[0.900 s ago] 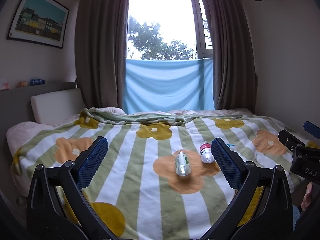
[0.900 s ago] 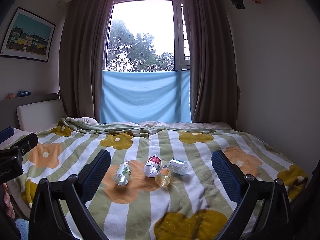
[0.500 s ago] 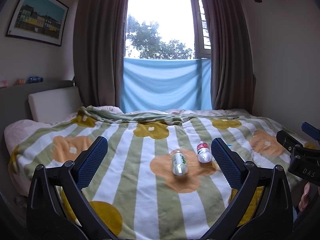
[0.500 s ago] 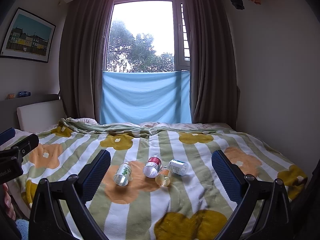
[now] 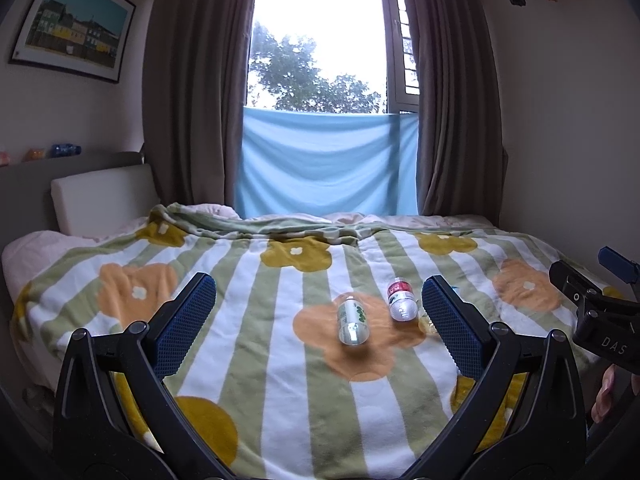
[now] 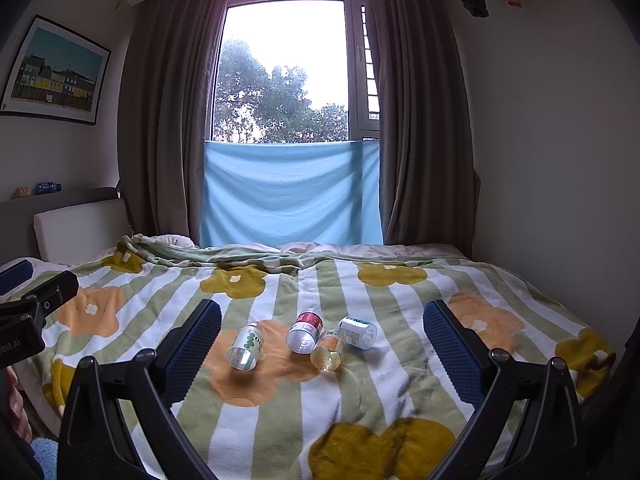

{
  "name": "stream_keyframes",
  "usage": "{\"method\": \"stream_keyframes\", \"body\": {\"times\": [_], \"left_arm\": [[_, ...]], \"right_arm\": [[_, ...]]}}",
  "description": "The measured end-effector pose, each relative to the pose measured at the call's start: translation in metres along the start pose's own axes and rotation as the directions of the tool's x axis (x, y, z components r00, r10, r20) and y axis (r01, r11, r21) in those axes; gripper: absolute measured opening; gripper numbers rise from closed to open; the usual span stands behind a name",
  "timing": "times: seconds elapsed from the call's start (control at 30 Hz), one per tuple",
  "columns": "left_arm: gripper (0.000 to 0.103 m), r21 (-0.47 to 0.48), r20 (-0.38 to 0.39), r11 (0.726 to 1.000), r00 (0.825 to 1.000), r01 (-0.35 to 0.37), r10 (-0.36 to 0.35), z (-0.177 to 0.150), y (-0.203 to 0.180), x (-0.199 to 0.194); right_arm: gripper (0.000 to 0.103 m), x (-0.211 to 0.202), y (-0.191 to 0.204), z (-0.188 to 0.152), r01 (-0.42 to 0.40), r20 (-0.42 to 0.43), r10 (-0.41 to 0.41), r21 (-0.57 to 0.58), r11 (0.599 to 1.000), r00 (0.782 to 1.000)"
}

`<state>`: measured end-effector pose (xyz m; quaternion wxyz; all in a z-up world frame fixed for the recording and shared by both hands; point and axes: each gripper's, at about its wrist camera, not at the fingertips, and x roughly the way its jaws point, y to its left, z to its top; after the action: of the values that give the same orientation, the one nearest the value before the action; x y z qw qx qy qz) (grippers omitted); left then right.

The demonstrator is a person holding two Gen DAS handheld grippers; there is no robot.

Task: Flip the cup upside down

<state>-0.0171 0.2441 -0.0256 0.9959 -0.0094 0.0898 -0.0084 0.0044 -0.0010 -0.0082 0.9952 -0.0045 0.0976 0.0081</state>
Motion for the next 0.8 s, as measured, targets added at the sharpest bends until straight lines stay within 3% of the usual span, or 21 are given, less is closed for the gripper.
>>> {"method": "stream_keyframes", "body": {"times": [0.67,0.8], "left_arm": [[0.103,-0.007,-0.008,1.0,1.0,-0.001,0.001,-0.004,0.002,0.005],[0.103,-0.01,-0.055,0.999,0.998,0.033,-0.033,0.0,0.001,0.022]], "right_arm": [[0.101,0.0,0.002,0.002,0.003,0.006,-0.003,-0.001,1.0,1.0],[0.101,0.004,0.001,0.001,0.0,-0.008,-0.001,-0.004,1.0,1.0]]}}
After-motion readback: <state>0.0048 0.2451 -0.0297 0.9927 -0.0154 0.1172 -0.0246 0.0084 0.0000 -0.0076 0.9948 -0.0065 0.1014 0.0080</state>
